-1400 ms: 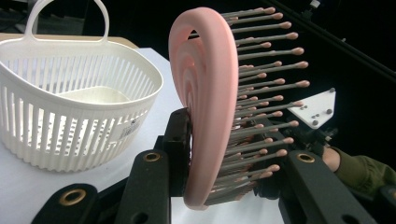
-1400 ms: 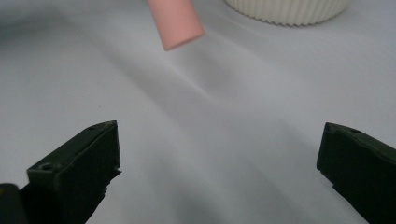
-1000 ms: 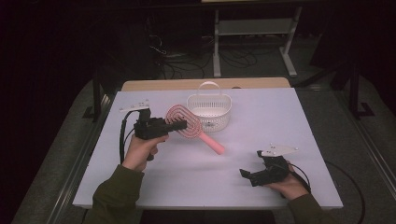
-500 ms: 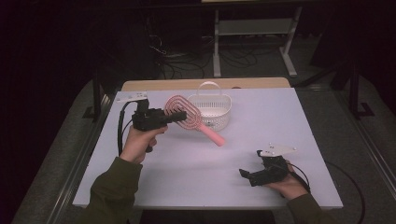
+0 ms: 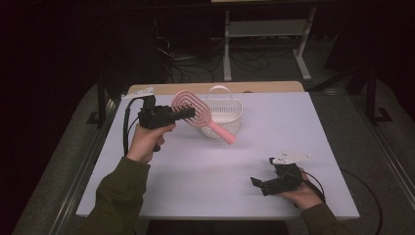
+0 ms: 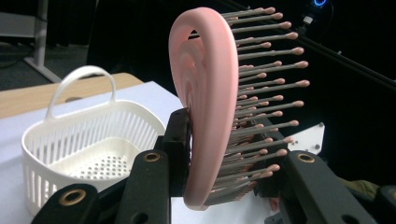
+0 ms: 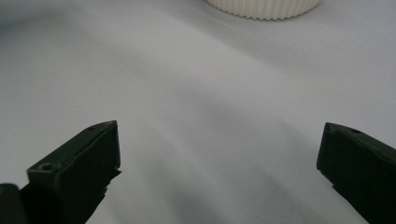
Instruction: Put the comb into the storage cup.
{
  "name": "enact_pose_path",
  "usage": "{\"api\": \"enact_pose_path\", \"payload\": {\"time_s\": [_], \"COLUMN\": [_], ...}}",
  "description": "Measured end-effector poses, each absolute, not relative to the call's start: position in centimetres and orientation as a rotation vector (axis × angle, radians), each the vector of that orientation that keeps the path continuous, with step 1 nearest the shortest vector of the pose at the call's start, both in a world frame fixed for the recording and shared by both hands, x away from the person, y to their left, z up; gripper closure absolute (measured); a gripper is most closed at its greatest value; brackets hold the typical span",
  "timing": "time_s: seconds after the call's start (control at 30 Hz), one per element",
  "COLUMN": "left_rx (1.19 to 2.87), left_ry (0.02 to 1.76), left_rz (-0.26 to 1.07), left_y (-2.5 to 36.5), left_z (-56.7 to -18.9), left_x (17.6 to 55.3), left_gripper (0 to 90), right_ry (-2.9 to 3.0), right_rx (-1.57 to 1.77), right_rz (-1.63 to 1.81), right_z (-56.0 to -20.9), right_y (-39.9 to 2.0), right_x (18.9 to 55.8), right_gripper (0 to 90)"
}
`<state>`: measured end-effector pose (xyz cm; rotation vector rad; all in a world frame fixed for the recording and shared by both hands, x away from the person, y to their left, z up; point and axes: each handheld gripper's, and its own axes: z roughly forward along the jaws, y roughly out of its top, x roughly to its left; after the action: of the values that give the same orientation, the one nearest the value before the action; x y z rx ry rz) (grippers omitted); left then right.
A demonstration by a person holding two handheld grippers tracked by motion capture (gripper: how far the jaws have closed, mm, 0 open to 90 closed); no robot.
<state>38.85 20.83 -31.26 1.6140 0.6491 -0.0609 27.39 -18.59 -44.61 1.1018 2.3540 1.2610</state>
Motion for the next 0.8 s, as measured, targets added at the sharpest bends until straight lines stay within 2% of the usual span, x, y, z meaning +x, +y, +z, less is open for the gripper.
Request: {"api": "enact_pose_path", "payload": {"time_s": [0.8], "left_rx": [1.578], "left_ry": [0.667], "left_rz": [-0.01], "left_y": [20.7], "left_z": [-30.2], "left_x": [41.3], "left_gripper": [64.8], "right_ry": [2.364], "right_rx": [1.112], "right_rz": [1.26], "right_z": [-44.7], "right_y": [-18.6], "right_x": [27.5], "right_gripper": [0.0]}}
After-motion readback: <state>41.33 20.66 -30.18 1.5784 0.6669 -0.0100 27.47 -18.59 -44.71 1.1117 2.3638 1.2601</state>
